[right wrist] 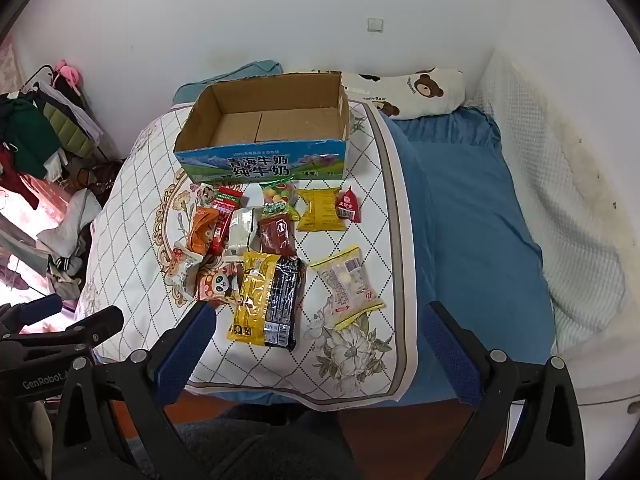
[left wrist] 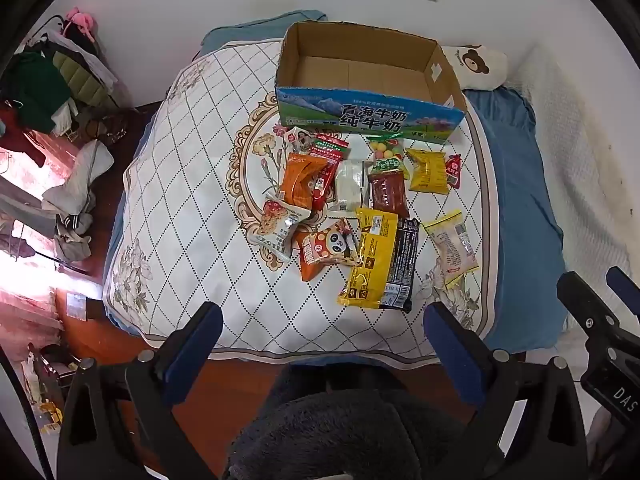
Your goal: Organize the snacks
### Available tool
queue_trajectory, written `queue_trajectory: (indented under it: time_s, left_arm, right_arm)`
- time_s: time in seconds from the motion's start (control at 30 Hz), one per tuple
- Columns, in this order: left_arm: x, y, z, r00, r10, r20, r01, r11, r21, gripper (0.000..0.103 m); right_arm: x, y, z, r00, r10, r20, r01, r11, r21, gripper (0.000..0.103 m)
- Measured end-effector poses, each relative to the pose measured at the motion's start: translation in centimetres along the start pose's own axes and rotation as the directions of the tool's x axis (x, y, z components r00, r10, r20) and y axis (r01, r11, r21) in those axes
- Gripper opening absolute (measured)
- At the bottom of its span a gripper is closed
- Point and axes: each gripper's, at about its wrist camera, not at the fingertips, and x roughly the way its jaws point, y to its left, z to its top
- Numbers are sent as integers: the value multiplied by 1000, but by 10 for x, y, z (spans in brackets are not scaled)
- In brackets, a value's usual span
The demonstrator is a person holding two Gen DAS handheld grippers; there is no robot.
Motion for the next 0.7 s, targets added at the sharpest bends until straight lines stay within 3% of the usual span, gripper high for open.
queue_trajectory:
  time_s: [0.7]
  left_arm:
    - [2, 8, 4, 1000, 14, 2, -14, 1000, 3, 103]
  right_arm:
    - [8, 11, 6, 999, 31, -25, -31, 999, 7, 103]
